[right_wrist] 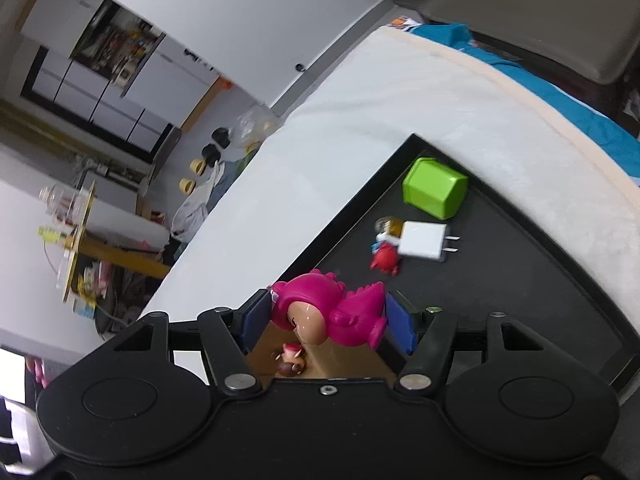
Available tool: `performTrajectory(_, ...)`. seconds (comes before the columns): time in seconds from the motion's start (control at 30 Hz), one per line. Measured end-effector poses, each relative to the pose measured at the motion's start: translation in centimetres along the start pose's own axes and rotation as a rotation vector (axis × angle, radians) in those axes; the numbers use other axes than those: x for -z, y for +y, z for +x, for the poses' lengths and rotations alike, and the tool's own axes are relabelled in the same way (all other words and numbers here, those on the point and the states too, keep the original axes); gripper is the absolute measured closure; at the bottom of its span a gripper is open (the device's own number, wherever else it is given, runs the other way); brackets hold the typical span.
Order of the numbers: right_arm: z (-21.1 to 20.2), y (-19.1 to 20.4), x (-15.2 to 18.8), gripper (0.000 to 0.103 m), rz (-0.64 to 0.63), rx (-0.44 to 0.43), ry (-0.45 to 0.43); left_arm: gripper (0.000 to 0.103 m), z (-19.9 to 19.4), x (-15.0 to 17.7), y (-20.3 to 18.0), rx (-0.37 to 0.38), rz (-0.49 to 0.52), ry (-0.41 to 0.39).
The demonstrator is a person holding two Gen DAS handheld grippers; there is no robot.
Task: Organize rigid objects
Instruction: 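Close the right gripper on the pink doll and carry it over the box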
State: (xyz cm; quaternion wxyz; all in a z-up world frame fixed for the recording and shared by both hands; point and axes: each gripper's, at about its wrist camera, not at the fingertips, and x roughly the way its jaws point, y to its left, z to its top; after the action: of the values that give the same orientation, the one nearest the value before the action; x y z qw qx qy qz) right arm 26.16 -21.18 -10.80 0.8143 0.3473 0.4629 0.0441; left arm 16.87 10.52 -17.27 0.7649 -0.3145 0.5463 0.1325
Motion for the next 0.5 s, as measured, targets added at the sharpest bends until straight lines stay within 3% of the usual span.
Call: performTrajectory(0.5,2.2,6.6,3.9,0.042,-0.191,0.019,0.026,0.085,-0.3,-0.2,0.9,0.059,0.028,-0.001)
